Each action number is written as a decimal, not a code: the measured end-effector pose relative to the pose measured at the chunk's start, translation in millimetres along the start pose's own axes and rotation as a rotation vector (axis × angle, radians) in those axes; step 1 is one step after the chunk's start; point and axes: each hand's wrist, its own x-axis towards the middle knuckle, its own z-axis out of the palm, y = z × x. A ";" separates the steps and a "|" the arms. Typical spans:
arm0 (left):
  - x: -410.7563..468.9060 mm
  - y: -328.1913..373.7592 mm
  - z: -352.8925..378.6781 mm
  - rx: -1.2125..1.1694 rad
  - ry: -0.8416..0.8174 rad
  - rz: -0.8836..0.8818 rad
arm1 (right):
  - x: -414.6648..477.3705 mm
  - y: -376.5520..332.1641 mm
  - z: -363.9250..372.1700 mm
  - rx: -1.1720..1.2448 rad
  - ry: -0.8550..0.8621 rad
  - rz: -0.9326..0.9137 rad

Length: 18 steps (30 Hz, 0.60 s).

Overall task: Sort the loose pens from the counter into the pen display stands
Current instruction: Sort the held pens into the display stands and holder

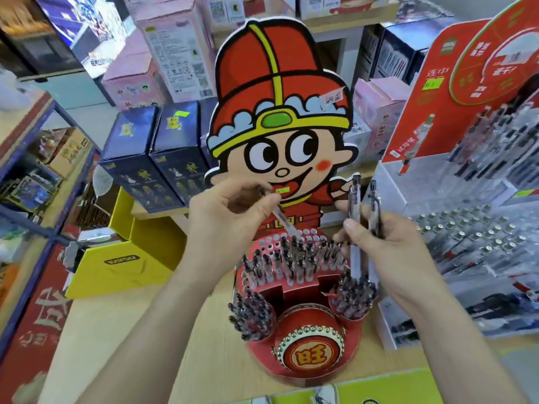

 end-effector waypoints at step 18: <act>15.5 -10.6 30.6 0.297 -0.476 0.005 | -2.4 5.8 -9.6 0.059 0.027 0.049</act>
